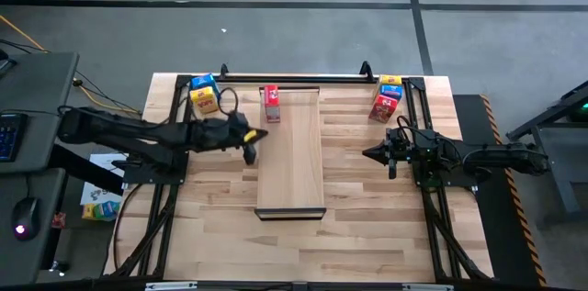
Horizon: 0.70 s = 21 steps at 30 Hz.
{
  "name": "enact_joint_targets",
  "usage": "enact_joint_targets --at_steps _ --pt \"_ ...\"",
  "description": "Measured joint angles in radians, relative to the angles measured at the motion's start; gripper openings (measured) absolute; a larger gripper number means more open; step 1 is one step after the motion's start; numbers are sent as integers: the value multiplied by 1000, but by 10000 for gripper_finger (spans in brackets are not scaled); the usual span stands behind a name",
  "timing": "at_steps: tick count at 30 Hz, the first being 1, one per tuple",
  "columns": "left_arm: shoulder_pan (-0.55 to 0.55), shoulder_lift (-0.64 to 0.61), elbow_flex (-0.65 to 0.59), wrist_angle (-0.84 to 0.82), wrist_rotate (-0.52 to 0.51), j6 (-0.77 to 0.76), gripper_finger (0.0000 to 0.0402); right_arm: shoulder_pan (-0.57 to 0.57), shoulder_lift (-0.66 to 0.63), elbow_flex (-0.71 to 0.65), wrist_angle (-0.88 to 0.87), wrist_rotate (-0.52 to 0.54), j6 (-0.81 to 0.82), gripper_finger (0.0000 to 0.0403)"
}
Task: Stack cereal on shelf
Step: Put the left red cereal box on the shelf
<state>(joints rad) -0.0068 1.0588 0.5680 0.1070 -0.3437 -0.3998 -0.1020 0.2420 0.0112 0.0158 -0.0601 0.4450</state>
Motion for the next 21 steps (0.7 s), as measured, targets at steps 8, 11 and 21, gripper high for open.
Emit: enact_joint_targets --at_steps 8,11,21 --pt "-47 89 -51 292 -40 39 0 0 0 0 0 0 0 0" --pt "-6 131 -50 340 -42 73 0 0 0 0 0 0 0 0" --pt "101 205 -51 369 -34 97 0 0 0 0 0 0 0 0"
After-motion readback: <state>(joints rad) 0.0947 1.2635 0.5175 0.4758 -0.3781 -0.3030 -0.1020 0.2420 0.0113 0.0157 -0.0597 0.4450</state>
